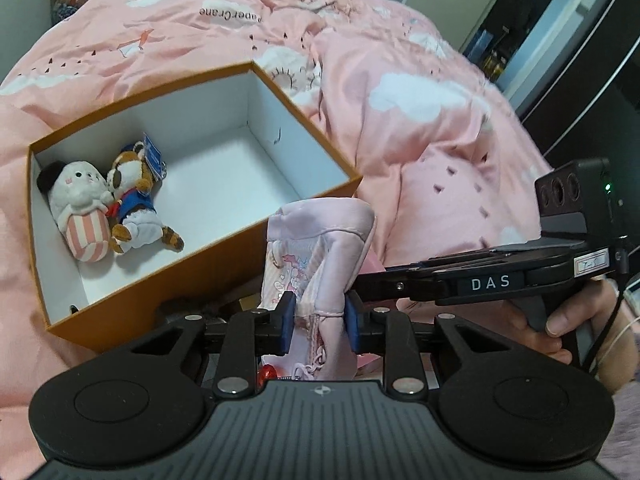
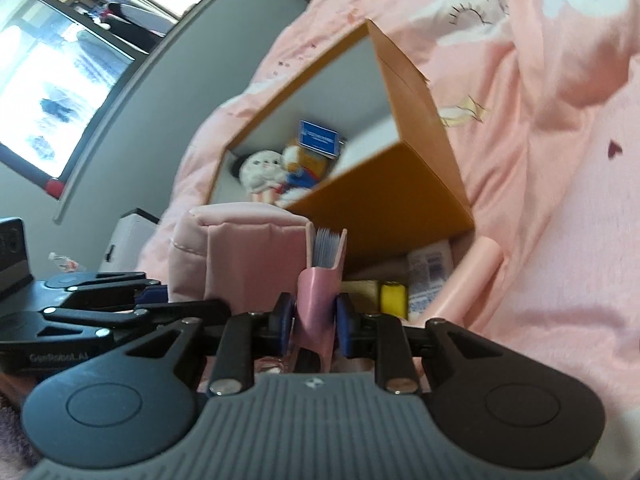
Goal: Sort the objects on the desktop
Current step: 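Carry the pouch and glasses case over the box and lower them inside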
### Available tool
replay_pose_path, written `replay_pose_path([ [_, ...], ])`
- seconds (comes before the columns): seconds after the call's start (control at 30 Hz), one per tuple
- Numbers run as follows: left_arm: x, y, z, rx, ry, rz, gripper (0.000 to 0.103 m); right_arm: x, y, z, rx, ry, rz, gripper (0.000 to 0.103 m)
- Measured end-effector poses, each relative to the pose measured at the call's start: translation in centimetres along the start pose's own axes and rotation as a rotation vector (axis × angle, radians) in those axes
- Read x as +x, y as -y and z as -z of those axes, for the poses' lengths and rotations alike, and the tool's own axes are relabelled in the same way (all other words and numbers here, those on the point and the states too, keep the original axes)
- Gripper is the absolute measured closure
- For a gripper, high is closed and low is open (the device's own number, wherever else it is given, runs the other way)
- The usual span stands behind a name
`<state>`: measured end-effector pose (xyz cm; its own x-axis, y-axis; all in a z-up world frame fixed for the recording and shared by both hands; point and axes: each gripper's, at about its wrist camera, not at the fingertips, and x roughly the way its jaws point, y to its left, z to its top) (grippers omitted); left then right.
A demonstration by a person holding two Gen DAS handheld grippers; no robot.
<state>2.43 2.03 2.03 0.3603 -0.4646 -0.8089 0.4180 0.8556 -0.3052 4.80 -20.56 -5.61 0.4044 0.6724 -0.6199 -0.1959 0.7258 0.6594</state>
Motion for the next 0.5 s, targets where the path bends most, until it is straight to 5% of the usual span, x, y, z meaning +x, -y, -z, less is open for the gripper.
replay_pose_path([
  [0.27, -4.4, -1.9, -2.2, -0.087, 0.144, 0.015, 0.074, -1.4, -3.1, -3.0, -0.083, 0.027, -0.097, 0.079],
  [0.5, -7.0, -5.1, -4.4, -0.177, 0.262, -0.062, 0.074, -0.4, -6.5, -7.5, -0.173, 0.106, -0.143, 0.079],
])
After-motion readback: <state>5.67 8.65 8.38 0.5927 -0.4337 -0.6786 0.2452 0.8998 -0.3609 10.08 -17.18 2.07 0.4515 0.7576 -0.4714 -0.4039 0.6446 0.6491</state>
